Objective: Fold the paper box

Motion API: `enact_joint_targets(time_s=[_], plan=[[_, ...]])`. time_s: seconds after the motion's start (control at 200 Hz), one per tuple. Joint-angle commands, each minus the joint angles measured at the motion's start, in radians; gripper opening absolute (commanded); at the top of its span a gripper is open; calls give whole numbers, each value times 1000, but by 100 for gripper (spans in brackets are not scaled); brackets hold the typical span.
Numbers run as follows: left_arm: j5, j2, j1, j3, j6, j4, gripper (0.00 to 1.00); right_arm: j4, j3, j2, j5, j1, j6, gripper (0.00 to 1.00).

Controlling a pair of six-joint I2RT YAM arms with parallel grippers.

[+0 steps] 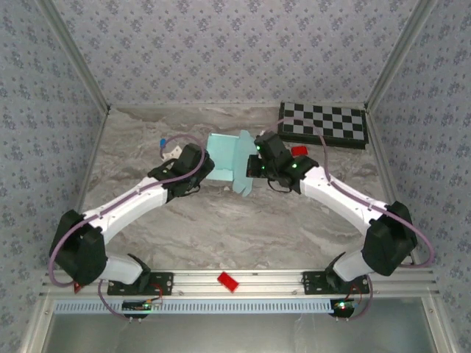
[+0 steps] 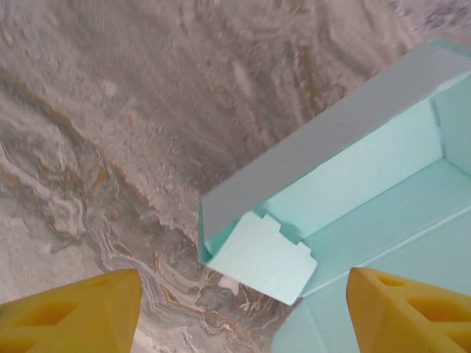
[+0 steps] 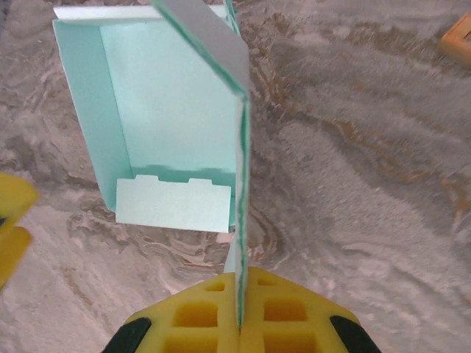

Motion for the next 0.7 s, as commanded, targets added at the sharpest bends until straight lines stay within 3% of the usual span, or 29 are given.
enact_joint_targets(time_s=[0.0,0.1,0.28,0.47,0.695], plan=[[-64,-43,-4,-21,137,-11,73,-185,96,16,-35,-26,-216,4],[-48,-51,11,-4,277,-53,74,-286,176,30,-128,-61,-362,4],[51,-74,52,46,497,-127,74,-502,336,88,-183,-122,-613,3],[94,-147,63,23,657,-99,74,-754,539,204,-144,-156,-798,3],[103,-180,92,15,707,-140,75,-890,646,281,-35,-137,-986,3]])
